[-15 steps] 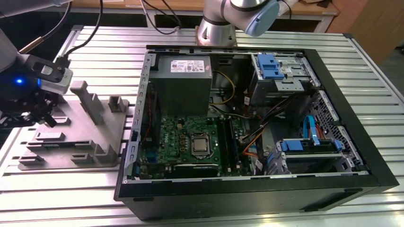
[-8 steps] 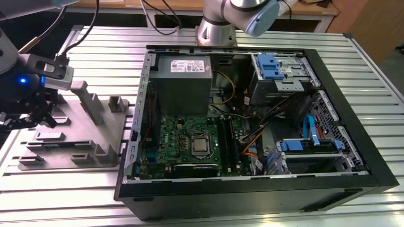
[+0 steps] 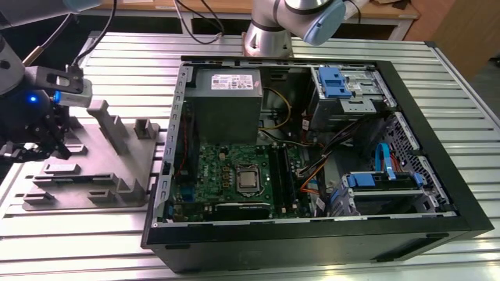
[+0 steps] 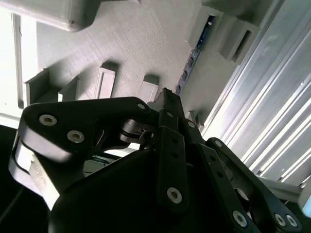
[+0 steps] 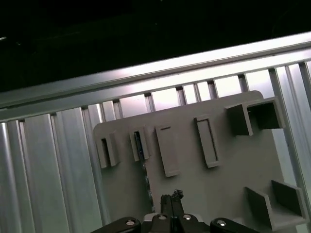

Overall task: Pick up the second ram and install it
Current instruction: 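Pick up the second ram and move it above second insertion slot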

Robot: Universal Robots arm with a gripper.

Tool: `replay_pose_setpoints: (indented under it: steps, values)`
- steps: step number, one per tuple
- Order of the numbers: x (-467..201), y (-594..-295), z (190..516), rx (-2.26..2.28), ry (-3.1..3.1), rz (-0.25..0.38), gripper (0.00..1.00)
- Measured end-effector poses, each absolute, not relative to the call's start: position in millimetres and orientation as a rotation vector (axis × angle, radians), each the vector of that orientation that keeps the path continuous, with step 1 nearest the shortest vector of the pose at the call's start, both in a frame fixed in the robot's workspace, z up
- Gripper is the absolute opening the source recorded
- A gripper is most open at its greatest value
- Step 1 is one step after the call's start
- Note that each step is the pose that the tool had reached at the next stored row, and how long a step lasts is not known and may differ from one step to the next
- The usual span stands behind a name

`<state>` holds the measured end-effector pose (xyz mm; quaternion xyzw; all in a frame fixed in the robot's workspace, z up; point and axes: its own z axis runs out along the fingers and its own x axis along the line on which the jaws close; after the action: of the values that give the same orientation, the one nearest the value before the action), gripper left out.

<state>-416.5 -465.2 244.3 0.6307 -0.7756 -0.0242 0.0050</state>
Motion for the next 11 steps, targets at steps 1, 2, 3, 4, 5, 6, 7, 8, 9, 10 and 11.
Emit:
replay_pose_setpoints:
  steps: [1,2,3,4,5,6,7,8,9,10,11]
  values:
    - [-416.5,-465.2,243.9,1.997,-2.411,-0.076,0.10]
    - [-416.5,-465.2,243.7,2.019,-2.391,-0.075,0.10]
    - [-416.4,-465.2,243.6,2.039,-2.374,-0.075,0.10]
    - [-416.5,-465.2,243.6,2.050,-2.364,-0.075,0.10]
    - [-416.5,-465.2,243.5,2.060,-2.358,-0.072,0.10]
    - [-416.5,-465.2,243.3,2.072,-2.356,-0.064,0.10]
    - [-416.5,-465.3,243.2,2.084,-2.353,-0.055,0.10]
    - [-416.5,-465.3,243.2,2.097,-2.349,-0.048,0.10]
    - [-416.4,-465.4,243.1,2.108,-2.343,-0.044,0.10]
    - [-416.4,-465.4,243.0,2.114,-2.338,-0.044,0.10]
    - [-416.4,-465.4,242.9,2.119,-2.333,-0.044,0.10]
